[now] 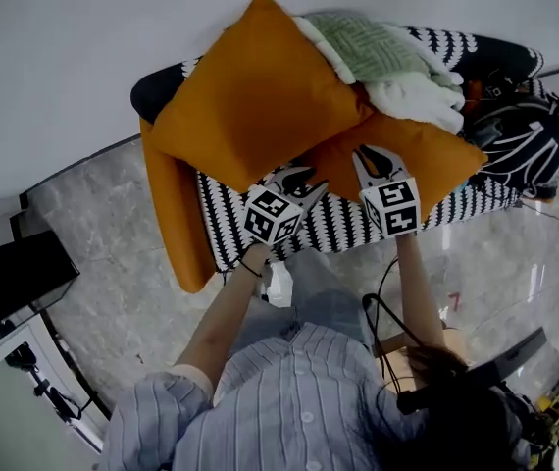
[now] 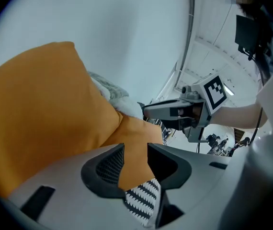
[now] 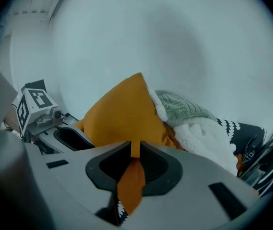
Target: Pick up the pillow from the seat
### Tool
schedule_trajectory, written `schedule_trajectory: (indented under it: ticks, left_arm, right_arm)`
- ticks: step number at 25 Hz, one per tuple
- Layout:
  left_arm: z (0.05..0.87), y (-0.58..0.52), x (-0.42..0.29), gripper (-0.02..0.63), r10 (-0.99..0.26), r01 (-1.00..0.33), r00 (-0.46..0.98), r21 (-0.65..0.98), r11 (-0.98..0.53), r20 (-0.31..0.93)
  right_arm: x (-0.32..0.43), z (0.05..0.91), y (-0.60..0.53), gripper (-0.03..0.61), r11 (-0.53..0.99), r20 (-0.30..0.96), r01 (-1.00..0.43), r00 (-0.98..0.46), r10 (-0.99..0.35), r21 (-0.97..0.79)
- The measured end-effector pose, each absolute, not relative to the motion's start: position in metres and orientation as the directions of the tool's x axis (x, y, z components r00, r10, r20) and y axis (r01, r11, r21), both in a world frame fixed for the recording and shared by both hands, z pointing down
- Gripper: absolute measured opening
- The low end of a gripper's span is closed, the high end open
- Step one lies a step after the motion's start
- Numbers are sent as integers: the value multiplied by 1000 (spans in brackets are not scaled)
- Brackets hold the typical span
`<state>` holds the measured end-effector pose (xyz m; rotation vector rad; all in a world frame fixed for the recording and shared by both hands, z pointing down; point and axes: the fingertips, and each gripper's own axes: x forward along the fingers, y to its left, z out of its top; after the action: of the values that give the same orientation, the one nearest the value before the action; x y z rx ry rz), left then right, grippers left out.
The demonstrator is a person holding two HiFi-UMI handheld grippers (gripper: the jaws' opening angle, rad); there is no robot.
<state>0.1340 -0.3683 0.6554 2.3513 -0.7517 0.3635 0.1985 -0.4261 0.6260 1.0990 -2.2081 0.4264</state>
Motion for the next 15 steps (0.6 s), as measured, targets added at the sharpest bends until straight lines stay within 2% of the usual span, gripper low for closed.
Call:
schedule_trajectory:
  ticks: [2, 5, 9, 15]
  left_arm:
    - [672, -372, 140, 147, -407, -601, 795, 499, -624, 449]
    - [696, -381, 146, 179, -384, -606, 790, 517, -605, 478]
    - [728, -387, 152, 225, -345, -615, 780, 535, -579, 522]
    - [761, -401, 168, 267, -306, -612, 777, 551, -567, 550]
  right_arm:
    - [206, 637, -436, 64, 618, 672, -786, -449, -589, 17]
    - [221, 655, -455, 142, 640, 707, -766, -424, -566, 53]
    - [245, 679, -479, 202, 661, 758, -741, -365, -541, 116]
    - [271, 708, -506, 240, 707, 823, -692, -312, -474, 144]
